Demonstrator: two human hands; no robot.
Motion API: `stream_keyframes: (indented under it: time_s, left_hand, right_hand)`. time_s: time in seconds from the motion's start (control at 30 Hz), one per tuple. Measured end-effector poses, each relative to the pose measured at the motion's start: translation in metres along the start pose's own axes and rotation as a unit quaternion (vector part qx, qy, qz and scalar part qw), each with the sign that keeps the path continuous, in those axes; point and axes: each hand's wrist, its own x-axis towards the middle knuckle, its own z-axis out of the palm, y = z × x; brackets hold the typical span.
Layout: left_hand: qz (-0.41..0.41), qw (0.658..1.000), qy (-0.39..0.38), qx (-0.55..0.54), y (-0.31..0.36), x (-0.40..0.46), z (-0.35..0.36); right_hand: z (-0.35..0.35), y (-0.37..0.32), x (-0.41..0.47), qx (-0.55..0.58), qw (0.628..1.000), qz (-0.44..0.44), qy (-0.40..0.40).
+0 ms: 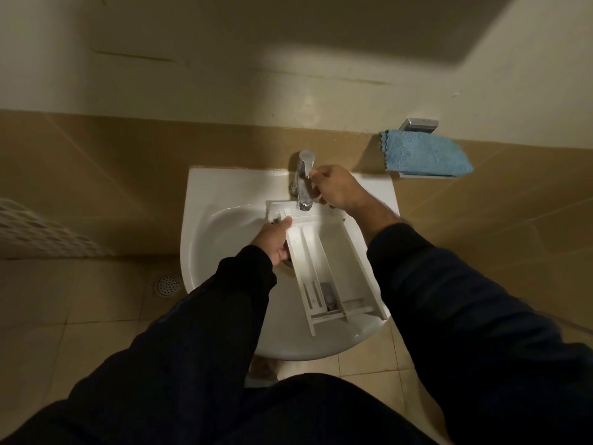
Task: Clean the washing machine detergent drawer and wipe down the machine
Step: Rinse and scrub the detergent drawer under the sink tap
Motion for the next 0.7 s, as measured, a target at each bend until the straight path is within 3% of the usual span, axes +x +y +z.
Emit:
stream_keyframes:
  time_s: [0.17, 0.23, 0.37, 0.43, 0.7]
  left_hand:
    - [-0.01, 1.0, -0.008, -0.017, -0.001, -0.011, -0.006]
    - [-0.011, 1.0, -0.006, -0.025, -0.003, -0.012, -0.011]
    - [-0.007, 1.0, -0.003, -0.018, -0.009, -0.018, -0.02]
    - [-0.009, 1.0, -0.015, 0.004, -0.013, -0.025, -0.024]
    - [0.022, 0.995, -0.03, 0.088, 0.0, -0.057, -0.035]
  right_hand:
    - [0.007, 0.056, -0.022, -0.088, 0.987, 0.095, 0.091]
    - [0.013, 0.077, -0.034, -0.077, 0.986, 0.147, 0.028]
    - [0.029, 0.099, -0.062, 0.112, 0.961, 0.215, -0.136]
    - [0.041, 0.109, -0.071, 0.164, 0.945, 0.223, -0.176]
    - [0.067, 0.095, -0.1, 0.243, 0.942, 0.218, -0.072]
